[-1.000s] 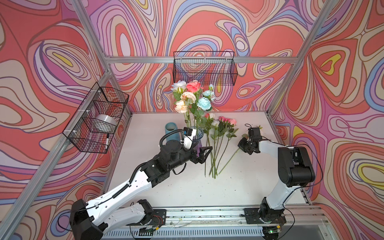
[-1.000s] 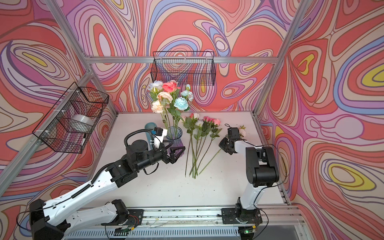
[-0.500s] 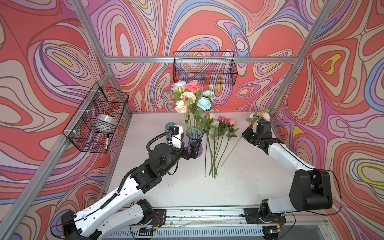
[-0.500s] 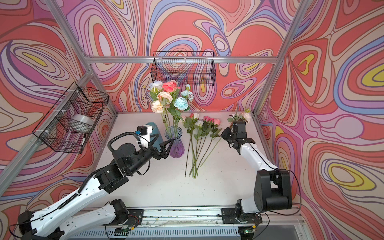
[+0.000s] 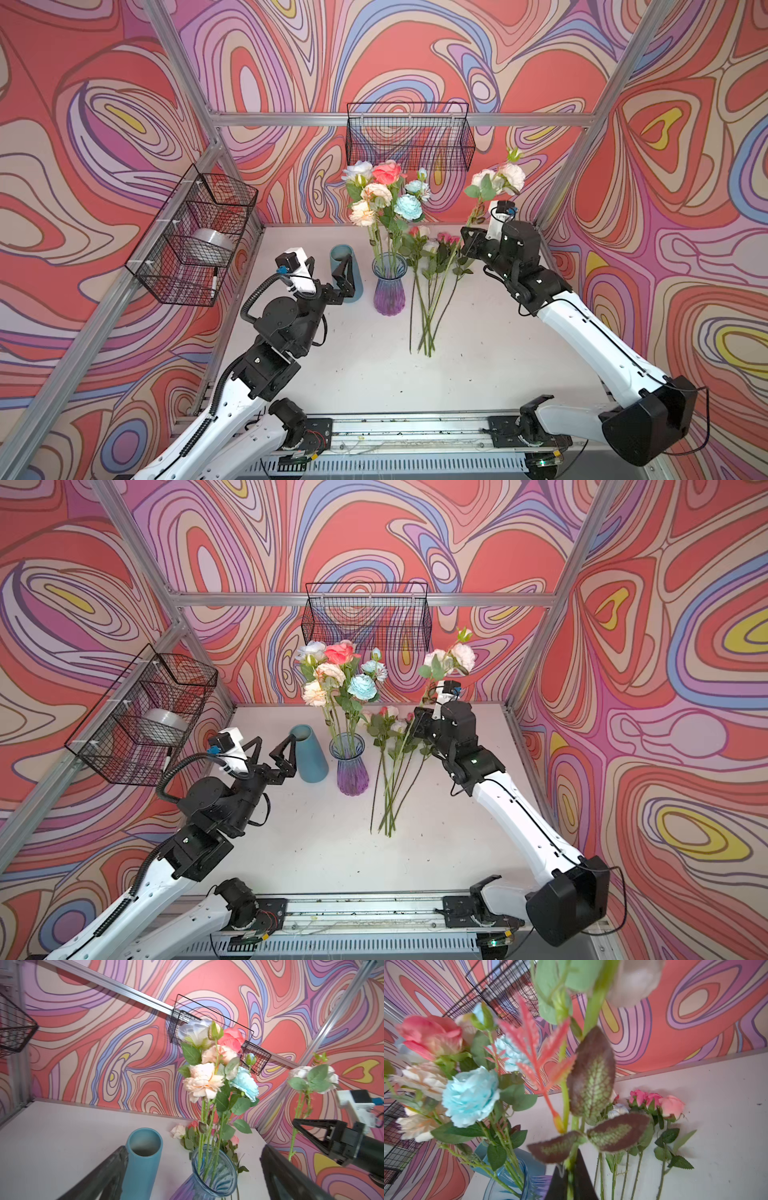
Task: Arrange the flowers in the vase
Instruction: 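Lift the pale pink rose upward with the right gripper while the left arm draws back, then carry the pale pink rose over the purple vase with the right gripper, then lower the pale pink rose stem into the purple vase with the right gripper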
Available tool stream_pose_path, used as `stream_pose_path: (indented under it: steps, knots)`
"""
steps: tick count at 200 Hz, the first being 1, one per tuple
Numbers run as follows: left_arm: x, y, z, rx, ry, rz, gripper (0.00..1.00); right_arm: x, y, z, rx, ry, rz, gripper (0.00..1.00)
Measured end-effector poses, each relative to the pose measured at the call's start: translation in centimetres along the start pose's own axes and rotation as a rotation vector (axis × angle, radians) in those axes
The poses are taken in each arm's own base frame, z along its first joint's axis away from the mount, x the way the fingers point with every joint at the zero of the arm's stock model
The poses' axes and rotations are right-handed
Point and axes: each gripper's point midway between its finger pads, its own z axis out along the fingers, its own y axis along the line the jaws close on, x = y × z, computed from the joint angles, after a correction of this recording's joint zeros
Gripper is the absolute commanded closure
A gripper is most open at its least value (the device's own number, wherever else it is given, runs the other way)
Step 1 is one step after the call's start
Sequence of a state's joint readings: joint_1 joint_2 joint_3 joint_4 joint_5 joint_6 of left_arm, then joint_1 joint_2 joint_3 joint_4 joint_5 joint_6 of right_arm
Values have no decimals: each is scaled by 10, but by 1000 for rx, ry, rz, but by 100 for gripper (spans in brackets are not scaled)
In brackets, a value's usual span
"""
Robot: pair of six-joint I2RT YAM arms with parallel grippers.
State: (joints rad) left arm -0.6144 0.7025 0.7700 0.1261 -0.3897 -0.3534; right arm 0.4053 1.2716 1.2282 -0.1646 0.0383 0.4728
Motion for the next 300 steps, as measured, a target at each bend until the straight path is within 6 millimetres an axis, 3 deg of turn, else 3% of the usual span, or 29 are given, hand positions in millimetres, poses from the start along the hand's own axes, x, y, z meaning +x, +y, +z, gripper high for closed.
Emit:
stream_pose_path:
  steps: [18,71,86,112,130,167,234,300]
  knots:
    - [-4,16,1,-65,-29,-11,0,-16,27,-5,-49,-50,-43,96]
    - [-12,62,2,-217,-89,-86,0,-75,137,-13,-258,-249,-182,96]
    - [-10,63,4,-211,-84,-107,0,-79,159,-9,-284,-287,-229,96]
    - [-2,58,10,-180,-53,-132,0,-70,185,8,-297,-306,-319,96]
    - [4,56,14,-165,-27,-140,0,-52,189,25,-282,-283,-373,96]
    - [10,53,18,-139,-2,-161,0,-15,180,53,-234,-213,-440,96]
    - [28,41,28,-69,75,-189,0,62,185,55,-213,-100,-562,91]
    - [28,39,27,-56,79,-206,0,74,187,49,-176,-95,-599,78]
